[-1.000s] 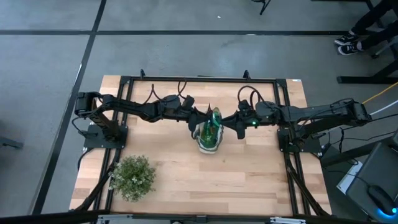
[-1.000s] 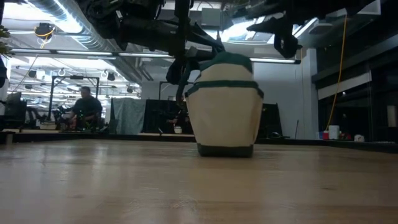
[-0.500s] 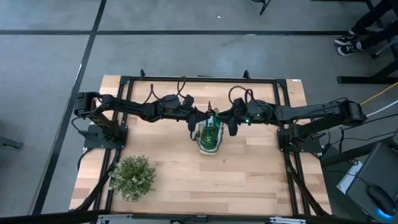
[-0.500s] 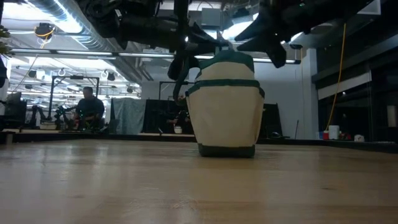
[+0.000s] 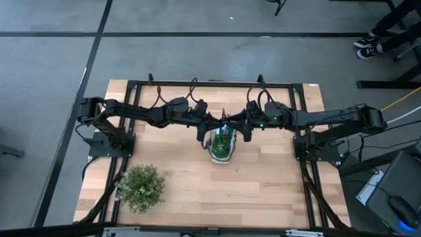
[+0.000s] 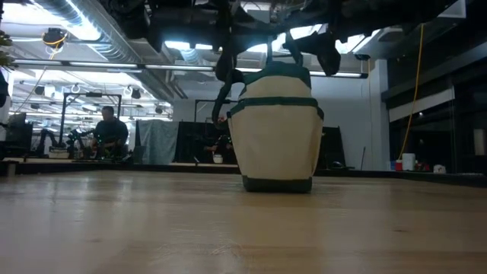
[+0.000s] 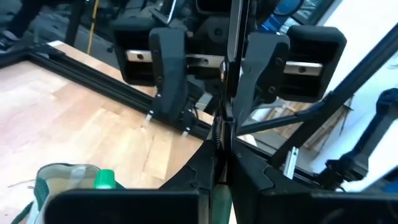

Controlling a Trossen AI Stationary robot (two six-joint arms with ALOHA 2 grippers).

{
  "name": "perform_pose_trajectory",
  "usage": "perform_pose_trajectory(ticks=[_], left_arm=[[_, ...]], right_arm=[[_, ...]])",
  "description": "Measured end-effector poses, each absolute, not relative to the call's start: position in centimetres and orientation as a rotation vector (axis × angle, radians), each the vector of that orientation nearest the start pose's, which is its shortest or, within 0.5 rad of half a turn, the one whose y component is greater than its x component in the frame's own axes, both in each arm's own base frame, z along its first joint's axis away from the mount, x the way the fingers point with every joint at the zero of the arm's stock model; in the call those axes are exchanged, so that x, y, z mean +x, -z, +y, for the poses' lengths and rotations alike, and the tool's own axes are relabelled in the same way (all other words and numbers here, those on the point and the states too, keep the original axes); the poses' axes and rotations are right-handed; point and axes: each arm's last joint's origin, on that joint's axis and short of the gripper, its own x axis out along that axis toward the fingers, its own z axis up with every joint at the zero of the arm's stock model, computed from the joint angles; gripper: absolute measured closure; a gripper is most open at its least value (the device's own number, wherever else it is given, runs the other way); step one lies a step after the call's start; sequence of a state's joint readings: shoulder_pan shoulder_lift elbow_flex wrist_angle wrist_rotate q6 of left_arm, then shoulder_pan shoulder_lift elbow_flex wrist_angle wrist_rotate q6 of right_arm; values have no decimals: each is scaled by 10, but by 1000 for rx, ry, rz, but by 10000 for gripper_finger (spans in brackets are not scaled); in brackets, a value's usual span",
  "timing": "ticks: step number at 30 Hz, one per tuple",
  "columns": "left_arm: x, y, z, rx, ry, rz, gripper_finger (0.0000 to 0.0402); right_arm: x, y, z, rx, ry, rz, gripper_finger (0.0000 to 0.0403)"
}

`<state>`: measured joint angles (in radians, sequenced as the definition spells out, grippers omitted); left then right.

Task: Pick & Place Garden tools in Gardening bag
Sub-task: Put the fruit pruner into the gardening bag

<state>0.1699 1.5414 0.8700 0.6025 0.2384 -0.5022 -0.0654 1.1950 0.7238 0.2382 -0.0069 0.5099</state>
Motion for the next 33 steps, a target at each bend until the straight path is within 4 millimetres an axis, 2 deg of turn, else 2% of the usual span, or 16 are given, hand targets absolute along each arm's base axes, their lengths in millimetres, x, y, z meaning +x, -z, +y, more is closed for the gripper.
perform_pose_trajectory(ticks=[3, 7, 9, 13, 18, 22, 30, 33], left_arm=[[333, -255, 50, -522, 74, 91, 380], [333, -255, 50, -523, 83, 96, 372], [333, -255, 50, -526, 99, 100, 365], [332, -255, 54, -535, 143, 107, 350], [328, -259, 61, -535, 139, 99, 335], [323, -261, 67, -501, 112, 124, 324], [307, -268, 72, -416, 53, 196, 302], [304, -272, 70, -407, 53, 189, 296]], right_arm=[[263, -271, -16, 517, 88, 202, 262], [263, -271, -14, 546, 45, 209, 356], [263, -272, -12, 564, 33, 206, 386], [264, -273, -5, 614, 47, 188, 391], [265, -281, 7, 665, 155, 175, 393], [264, -288, 16, 683, 291, 241, 393], [258, -304, 21, 778, 485, 300, 393], [256, -303, 21, 824, 515, 321, 393]])
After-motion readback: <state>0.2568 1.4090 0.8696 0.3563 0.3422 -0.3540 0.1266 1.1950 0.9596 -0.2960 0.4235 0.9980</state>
